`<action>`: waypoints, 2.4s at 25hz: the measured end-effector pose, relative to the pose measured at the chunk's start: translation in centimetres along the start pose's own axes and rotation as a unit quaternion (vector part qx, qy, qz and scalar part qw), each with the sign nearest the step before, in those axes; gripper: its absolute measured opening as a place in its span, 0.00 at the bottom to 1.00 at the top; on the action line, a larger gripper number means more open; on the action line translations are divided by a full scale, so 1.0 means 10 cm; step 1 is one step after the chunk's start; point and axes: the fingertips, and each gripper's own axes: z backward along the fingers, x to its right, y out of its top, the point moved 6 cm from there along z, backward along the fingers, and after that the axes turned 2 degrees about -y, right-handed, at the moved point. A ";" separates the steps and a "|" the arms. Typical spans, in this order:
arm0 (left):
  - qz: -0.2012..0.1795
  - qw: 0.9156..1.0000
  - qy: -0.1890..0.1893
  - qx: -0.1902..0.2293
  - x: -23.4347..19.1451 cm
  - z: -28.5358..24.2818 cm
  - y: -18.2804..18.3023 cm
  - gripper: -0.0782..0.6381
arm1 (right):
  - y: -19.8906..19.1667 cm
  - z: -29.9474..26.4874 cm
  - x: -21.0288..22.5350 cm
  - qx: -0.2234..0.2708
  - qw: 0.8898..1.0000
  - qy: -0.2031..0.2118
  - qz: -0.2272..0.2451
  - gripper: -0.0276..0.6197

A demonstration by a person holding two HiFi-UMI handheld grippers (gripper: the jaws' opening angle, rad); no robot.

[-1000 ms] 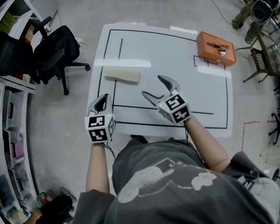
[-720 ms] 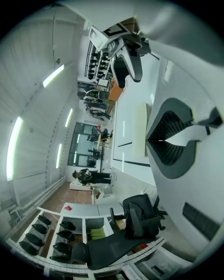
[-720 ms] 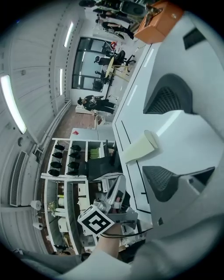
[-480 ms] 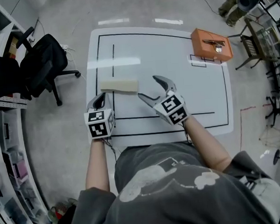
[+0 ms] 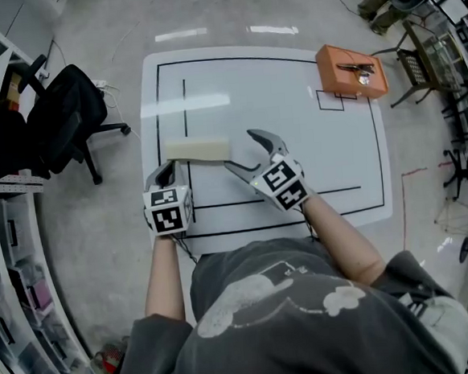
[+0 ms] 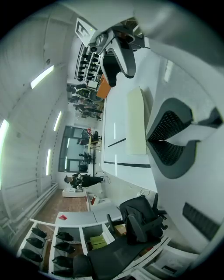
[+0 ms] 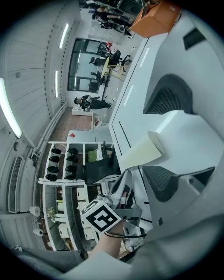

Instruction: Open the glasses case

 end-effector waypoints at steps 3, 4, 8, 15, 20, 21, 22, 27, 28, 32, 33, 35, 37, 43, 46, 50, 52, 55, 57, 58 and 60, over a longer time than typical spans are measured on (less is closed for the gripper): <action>-0.003 1.000 0.002 -0.006 0.00 -0.02 -0.01 0.11 | -0.02 -0.06 -0.03 -0.012 1.000 0.008 0.018 0.59; -0.004 1.000 0.003 -0.010 -0.01 -0.03 -0.01 0.11 | -0.03 -0.09 -0.04 -0.019 0.999 0.011 0.029 0.59; -0.005 1.000 0.005 -0.012 0.00 -0.04 -0.01 0.11 | -0.07 -0.22 -0.09 -0.041 0.996 0.022 0.072 0.59; -0.003 1.000 0.003 -0.017 0.00 -0.05 -0.01 0.11 | -0.06 -0.41 -0.15 -0.067 0.989 0.027 0.130 0.58; 0.004 1.000 -0.005 -0.018 -0.04 -0.06 -0.01 0.11 | -0.09 -0.50 -0.15 -0.081 0.983 0.023 0.165 0.55; 0.004 1.000 -0.005 -0.019 -0.04 -0.07 -0.01 0.11 | -0.09 -0.51 -0.15 -0.082 0.982 0.022 0.169 0.55; 0.004 1.000 -0.004 -0.020 -0.04 -0.07 -0.01 0.11 | -0.10 -0.52 -0.16 -0.083 0.981 0.022 0.173 0.54; 0.002 1.000 -0.006 -0.022 -0.03 -0.06 -0.01 0.11 | -0.10 -0.54 -0.18 -0.085 0.979 0.021 0.184 0.49; 0.003 1.000 -0.005 -0.023 -0.02 -0.05 -0.02 0.11 | -0.10 -0.54 -0.18 -0.086 0.979 0.022 0.185 0.49; 0.003 1.000 -0.006 -0.021 -0.02 -0.05 0.00 0.11 | -0.10 -0.54 -0.17 -0.095 0.976 0.029 0.192 0.48; 0.003 1.000 -0.005 -0.020 -0.02 -0.05 0.01 0.11 | -0.10 -0.55 -0.17 -0.098 0.976 0.031 0.192 0.48; 0.002 1.000 -0.005 -0.019 -0.02 -0.05 0.01 0.11 | -0.09 -0.54 -0.16 -0.102 0.976 0.037 0.188 0.48; 0.002 1.000 -0.005 -0.019 -0.01 -0.05 0.00 0.11 | -0.08 -0.54 -0.16 -0.101 0.977 0.041 0.181 0.48; 0.000 1.000 -0.001 -0.023 -0.02 -0.05 -0.03 0.11 | -0.05 -0.50 -0.15 -0.099 0.979 0.041 0.173 0.47; -0.003 1.000 -0.002 -0.019 -0.02 -0.05 0.00 0.11 | -0.02 -0.47 -0.13 -0.091 0.982 0.039 0.163 0.45; -0.004 1.000 -0.001 -0.019 -0.02 -0.04 -0.01 0.11 | 0.03 -0.41 -0.09 -0.066 0.987 0.038 0.140 0.40; -0.004 1.000 -0.001 -0.019 -0.01 -0.05 -0.01 0.11 | 0.06 -0.38 -0.05 -0.048 0.991 0.034 0.122 0.35; -0.004 1.000 -0.001 -0.020 -0.01 -0.05 -0.01 0.11 | 0.08 -0.38 0.01 -0.035 0.993 0.032 0.106 0.30; -0.004 1.000 -0.001 -0.020 -0.02 -0.05 -0.01 0.11 | 0.09 -0.39 0.03 -0.034 0.994 0.036 0.101 0.29; -0.004 1.000 -0.001 -0.020 -0.02 -0.05 -0.01 0.11 | 0.12 -0.39 0.04 -0.030 0.994 0.036 0.098 0.29; -0.005 1.000 0.000 -0.019 -0.02 -0.05 -0.01 0.11 | 0.16 -0.40 0.10 -0.024 0.995 0.023 0.093 0.24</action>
